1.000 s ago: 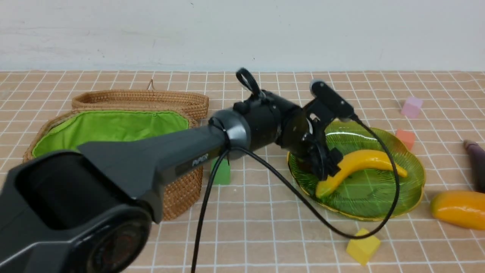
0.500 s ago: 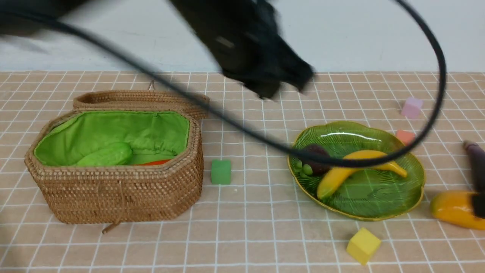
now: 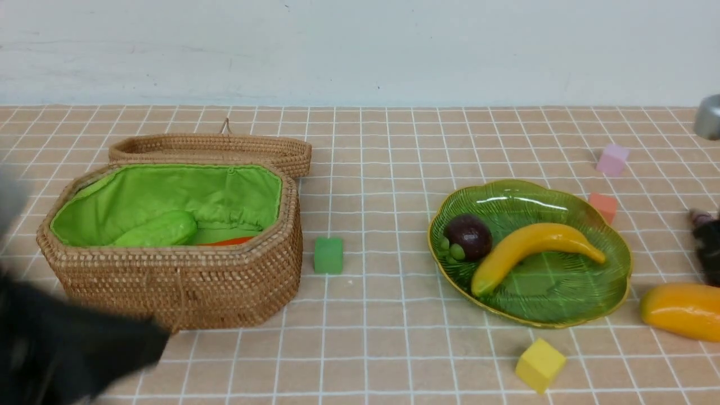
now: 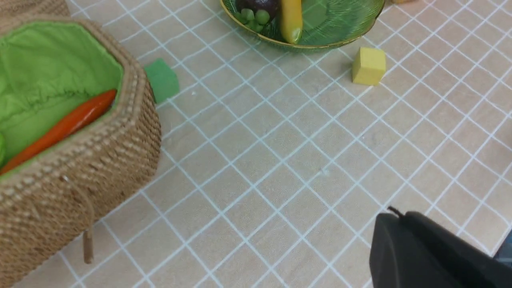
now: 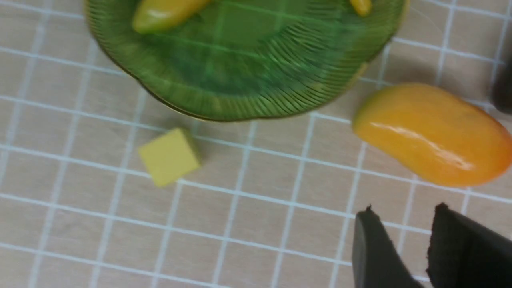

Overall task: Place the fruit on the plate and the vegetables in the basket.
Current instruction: Use the right arm to grab a mango and put it into the right plate

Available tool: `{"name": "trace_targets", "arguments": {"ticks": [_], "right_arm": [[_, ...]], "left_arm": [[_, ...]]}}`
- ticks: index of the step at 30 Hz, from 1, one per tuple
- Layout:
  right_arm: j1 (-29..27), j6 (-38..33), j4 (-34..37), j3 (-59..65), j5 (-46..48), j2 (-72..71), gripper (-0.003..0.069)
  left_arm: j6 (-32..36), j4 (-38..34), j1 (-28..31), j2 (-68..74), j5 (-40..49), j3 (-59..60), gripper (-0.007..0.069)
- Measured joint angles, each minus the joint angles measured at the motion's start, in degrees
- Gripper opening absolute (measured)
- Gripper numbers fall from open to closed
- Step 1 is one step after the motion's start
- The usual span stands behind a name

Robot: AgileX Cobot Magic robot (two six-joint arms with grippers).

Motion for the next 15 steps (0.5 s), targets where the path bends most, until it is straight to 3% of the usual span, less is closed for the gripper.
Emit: {"name": "trace_targets", "arguments": {"ticks": [7,11,15], "right_arm": [[-3.36,-15.91,-0.24,-0.07,-1.21,8.65,0.0275],[-3.36,-29.37,-2.58,-0.47,-3.84,15.98,0.0425],[-3.36,-32.58,-8.91,-0.58,-5.81,18.76,0.0574]], "left_arm": [[0.0,-2.46,0.0,-15.33,-5.54,7.48,-0.0013],[0.0,-2.76,0.0,-19.63,-4.73,7.62,-0.0013],[0.0,-2.82,0.0,-17.59,-2.36,7.73,-0.0013]]}}
